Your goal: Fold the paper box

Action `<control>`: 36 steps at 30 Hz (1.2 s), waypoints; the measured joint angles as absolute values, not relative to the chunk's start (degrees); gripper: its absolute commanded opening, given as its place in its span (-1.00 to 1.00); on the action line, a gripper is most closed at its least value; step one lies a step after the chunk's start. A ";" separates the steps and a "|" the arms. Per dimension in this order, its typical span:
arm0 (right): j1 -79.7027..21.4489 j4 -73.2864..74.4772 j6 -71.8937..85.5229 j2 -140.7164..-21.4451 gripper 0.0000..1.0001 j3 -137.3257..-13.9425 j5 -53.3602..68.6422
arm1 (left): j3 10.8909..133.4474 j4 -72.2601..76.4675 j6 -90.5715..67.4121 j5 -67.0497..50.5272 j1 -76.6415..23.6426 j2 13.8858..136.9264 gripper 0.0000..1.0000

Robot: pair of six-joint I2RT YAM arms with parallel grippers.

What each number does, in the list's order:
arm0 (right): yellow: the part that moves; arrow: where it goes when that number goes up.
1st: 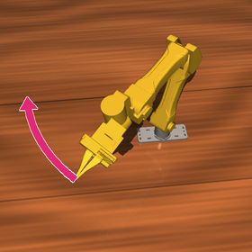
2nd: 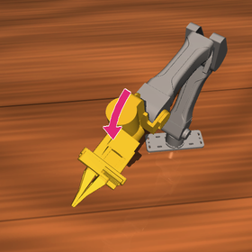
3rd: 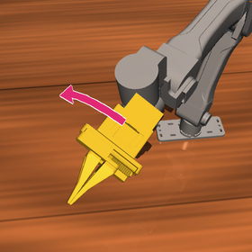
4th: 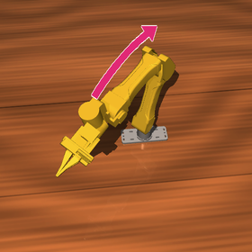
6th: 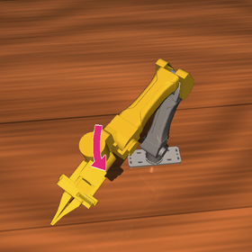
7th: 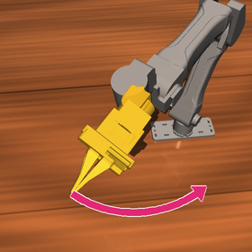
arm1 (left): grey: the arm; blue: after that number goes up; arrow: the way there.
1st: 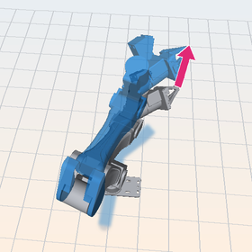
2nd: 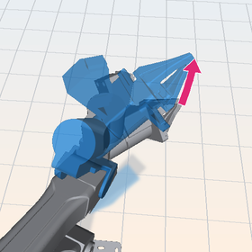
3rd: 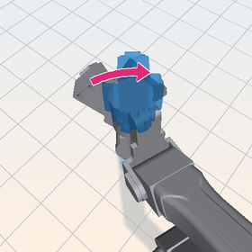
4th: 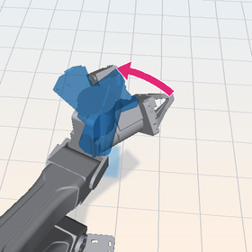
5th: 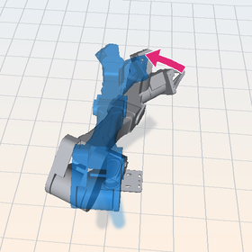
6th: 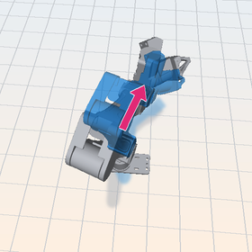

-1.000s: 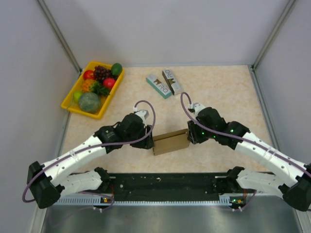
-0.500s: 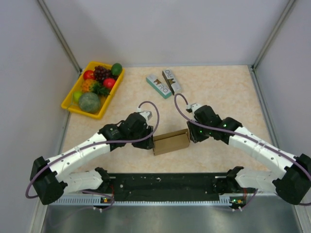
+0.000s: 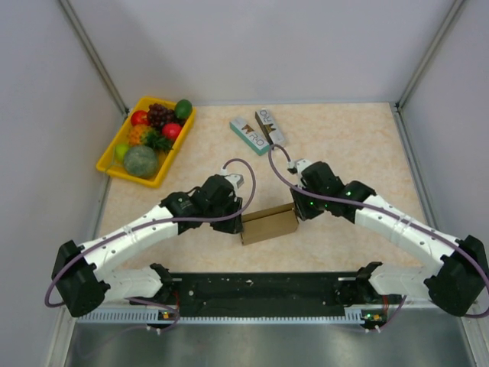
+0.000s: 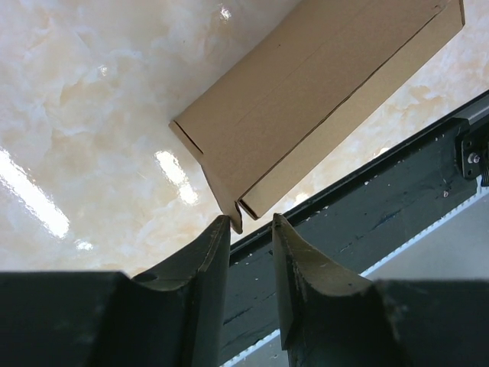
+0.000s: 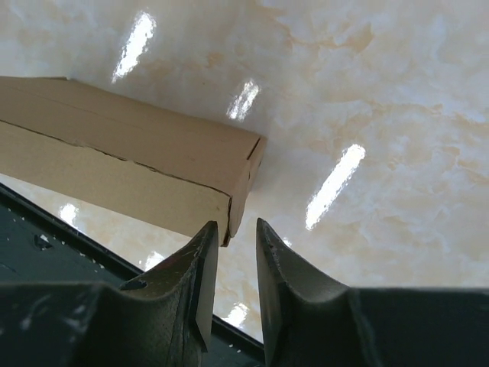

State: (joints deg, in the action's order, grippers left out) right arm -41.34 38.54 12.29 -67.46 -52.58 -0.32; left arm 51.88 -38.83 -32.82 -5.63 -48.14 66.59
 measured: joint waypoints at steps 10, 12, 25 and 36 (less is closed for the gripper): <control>-41.32 37.54 11.35 -70.43 -1.00 -54.15 0.38 | 52.29 -38.79 -32.64 -6.68 -48.14 67.66 -0.64; -41.17 37.30 11.42 -70.65 -1.00 -54.15 0.54 | 52.34 -38.74 -32.67 -6.85 -48.14 67.83 -0.70; -40.71 37.43 14.17 -70.52 -1.00 -54.15 2.17 | 52.36 -38.85 -33.36 -6.68 -48.07 67.96 -1.00; -40.71 37.54 18.17 -70.15 -1.00 -54.11 3.27 | 49.80 -36.07 -35.88 -6.63 -48.03 66.87 -1.00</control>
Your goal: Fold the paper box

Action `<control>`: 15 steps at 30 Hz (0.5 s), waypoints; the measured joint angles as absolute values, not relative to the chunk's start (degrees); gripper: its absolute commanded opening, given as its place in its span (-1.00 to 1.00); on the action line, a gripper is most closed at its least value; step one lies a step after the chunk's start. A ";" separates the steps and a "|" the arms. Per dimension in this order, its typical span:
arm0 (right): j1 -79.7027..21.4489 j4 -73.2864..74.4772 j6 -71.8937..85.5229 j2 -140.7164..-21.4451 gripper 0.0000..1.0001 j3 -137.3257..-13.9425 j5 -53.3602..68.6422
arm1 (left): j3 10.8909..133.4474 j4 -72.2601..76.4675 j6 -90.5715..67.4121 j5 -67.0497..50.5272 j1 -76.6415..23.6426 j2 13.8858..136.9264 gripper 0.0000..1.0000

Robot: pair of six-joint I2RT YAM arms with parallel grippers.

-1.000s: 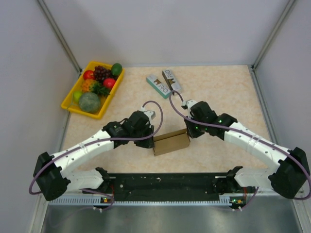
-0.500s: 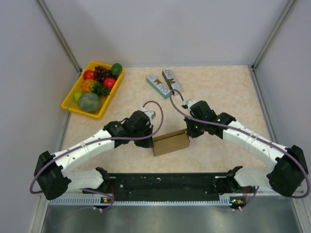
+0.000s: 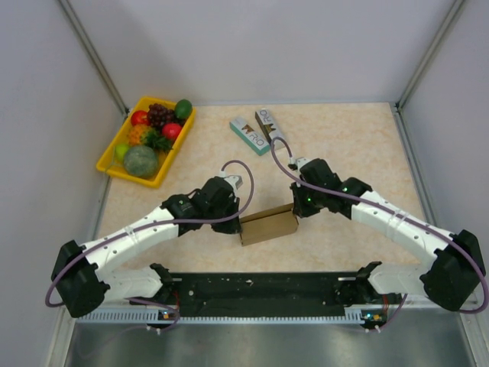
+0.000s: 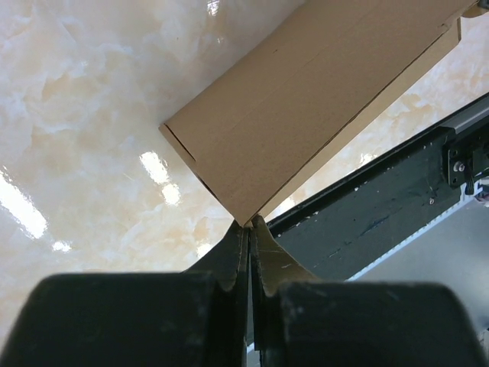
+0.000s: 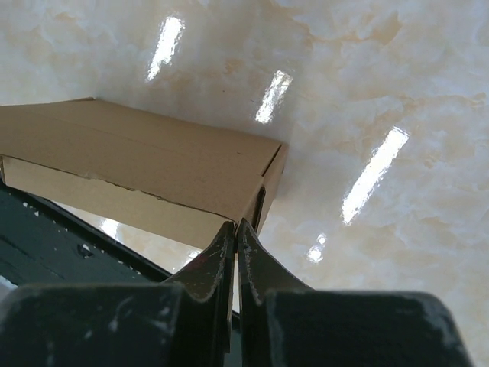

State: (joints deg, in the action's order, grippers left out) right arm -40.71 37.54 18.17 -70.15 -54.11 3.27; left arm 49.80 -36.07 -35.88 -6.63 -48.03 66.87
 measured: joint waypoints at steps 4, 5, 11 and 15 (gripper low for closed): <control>-40.71 37.52 18.92 -70.02 -1.00 -53.98 3.11 | 48.99 -35.09 -36.34 -6.63 -48.03 66.22 -1.00; -40.71 37.52 18.90 -69.89 -1.00 -53.93 3.07 | 48.80 -34.87 -36.45 -6.61 -48.03 66.11 -1.00; -40.71 37.43 16.69 -68.77 -1.00 -52.93 1.56 | 48.53 -34.04 -36.49 -6.66 -48.05 66.00 -1.00; -40.71 37.52 14.33 -68.71 -1.00 -52.90 0.54 | 48.53 -33.85 -36.49 -6.66 -48.05 66.00 -1.00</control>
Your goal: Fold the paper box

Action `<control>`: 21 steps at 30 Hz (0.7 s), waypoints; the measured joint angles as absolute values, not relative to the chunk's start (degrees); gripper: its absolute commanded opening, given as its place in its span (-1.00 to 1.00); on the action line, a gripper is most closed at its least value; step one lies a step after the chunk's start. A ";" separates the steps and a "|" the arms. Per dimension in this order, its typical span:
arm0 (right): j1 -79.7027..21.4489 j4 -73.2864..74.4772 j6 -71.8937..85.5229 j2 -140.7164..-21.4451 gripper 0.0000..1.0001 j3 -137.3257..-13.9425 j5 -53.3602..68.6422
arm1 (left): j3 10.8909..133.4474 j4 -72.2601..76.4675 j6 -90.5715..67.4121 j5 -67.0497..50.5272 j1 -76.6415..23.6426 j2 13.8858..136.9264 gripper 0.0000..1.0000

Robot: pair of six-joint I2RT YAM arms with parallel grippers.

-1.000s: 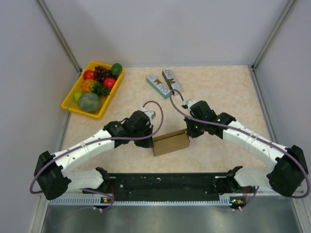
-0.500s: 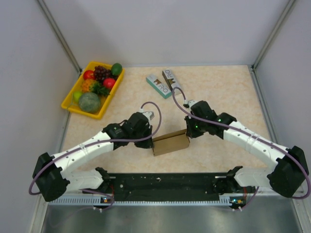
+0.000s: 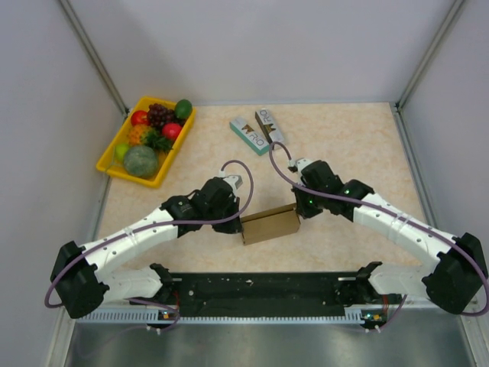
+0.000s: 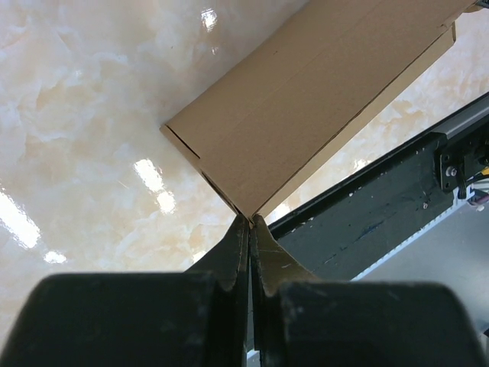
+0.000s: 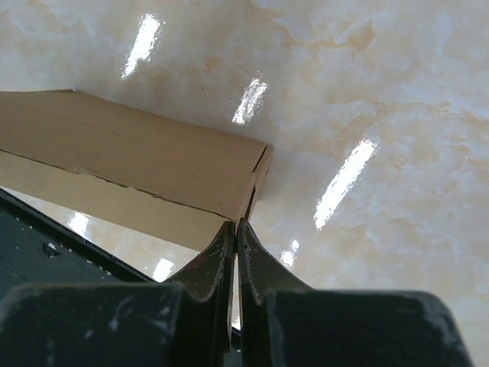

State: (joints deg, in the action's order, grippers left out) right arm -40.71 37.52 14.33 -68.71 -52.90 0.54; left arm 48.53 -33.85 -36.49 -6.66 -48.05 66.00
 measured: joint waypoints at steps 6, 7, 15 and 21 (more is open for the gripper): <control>-40.73 37.41 12.60 -68.69 -1.00 -52.82 0.01 | 48.14 -33.06 -36.51 -6.72 -48.05 66.00 -1.00; -40.75 36.95 12.62 -68.58 -1.00 -52.47 0.03 | 48.10 -32.91 -36.53 -6.74 -48.05 66.00 -1.00; -41.06 33.47 14.57 -65.49 -1.00 -48.75 -0.40 | 46.68 -30.92 -37.36 -6.83 -48.05 65.28 -1.00; -41.39 30.98 15.51 -64.14 -1.00 -46.78 -1.78 | 45.17 -29.19 -37.56 -6.85 -48.16 64.36 -1.00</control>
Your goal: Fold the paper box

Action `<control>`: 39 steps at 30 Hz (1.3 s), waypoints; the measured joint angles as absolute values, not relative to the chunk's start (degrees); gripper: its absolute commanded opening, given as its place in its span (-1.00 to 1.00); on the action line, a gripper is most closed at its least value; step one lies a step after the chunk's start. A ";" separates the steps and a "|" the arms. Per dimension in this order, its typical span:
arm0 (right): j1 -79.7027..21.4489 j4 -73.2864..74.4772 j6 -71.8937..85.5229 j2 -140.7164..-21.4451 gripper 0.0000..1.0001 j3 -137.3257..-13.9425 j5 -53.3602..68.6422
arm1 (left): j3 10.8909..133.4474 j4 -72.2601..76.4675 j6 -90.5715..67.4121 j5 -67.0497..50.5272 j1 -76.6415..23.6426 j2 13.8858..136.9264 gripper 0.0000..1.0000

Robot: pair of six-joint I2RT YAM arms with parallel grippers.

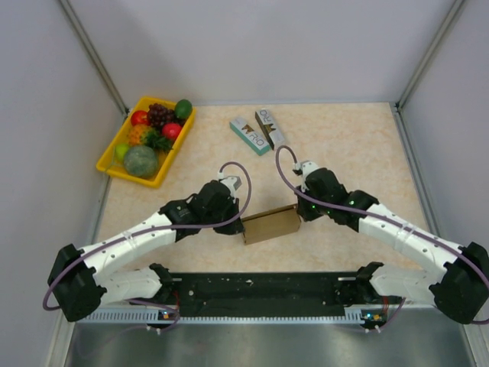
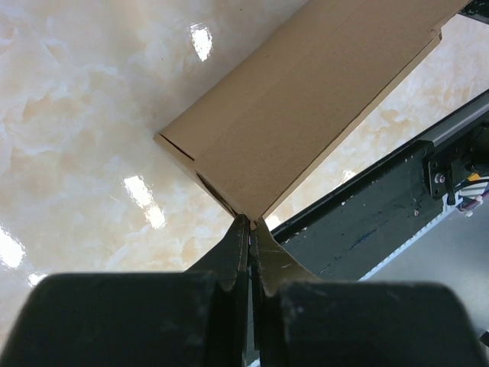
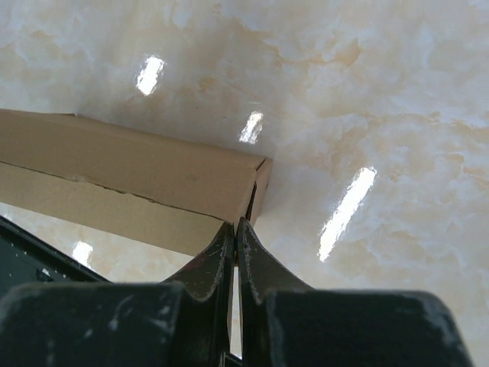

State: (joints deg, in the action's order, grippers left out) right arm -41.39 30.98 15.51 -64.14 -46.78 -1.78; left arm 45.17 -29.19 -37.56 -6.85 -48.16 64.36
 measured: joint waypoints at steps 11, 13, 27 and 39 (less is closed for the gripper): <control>-41.91 24.08 18.35 -59.48 -1.00 -40.38 -3.90 | 39.38 -22.96 -38.48 -7.97 -48.56 61.23 -1.00; -42.00 22.85 19.05 -58.41 -1.00 -38.98 -4.16 | 37.89 -21.65 -39.07 -7.94 -48.66 60.71 -1.00; -42.37 25.69 23.40 -53.39 -0.15 -36.12 -4.21 | 35.55 -18.20 -40.42 -7.66 -49.28 59.90 -1.00; -42.35 34.48 32.86 -52.45 -0.15 -56.99 5.58 | 35.55 -18.17 -40.42 -7.44 -49.43 59.90 -1.00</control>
